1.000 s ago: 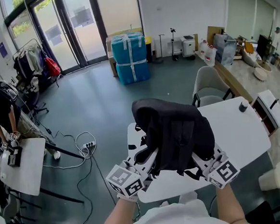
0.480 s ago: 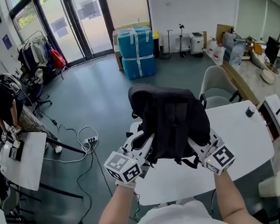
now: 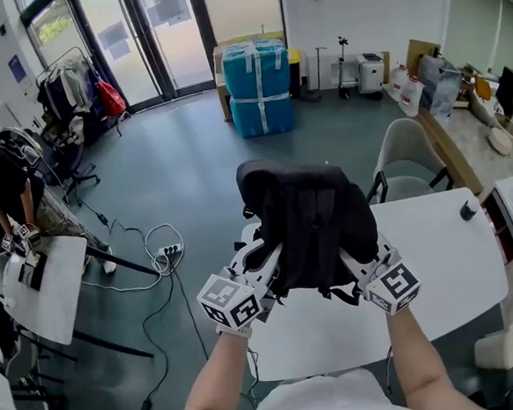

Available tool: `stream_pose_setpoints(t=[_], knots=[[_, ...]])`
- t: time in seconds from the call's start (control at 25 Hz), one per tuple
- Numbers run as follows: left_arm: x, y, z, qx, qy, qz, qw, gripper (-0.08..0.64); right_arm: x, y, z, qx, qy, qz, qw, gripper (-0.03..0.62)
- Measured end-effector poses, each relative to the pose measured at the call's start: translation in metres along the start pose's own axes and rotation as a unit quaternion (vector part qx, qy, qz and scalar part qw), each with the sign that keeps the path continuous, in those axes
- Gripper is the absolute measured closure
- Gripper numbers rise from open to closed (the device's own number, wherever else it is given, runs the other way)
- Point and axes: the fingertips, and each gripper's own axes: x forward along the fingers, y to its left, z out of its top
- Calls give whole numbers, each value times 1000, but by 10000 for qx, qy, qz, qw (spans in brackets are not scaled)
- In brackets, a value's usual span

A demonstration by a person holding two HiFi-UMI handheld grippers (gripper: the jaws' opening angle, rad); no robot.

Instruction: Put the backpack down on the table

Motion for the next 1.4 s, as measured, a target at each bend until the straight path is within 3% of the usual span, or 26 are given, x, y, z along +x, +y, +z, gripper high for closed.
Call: stream_pose_setpoints(t=[0.6, 0.92, 1.12, 1.4], knots=[[1, 24, -82, -434, 544, 263, 9972, 500, 9, 5, -85, 477, 669, -11, 9966, 488], [-18, 25, -123, -557, 870, 363, 9940, 499, 0, 30, -123, 676, 994, 50, 9927, 483], [-34, 21, -140, -753, 831, 426, 9928, 499, -7, 46, -133, 633, 1051, 180, 9923, 483], [-41, 17, -149, -768, 886, 358, 9925, 497, -14, 53, -142, 771, 1063, -36, 9913, 469]])
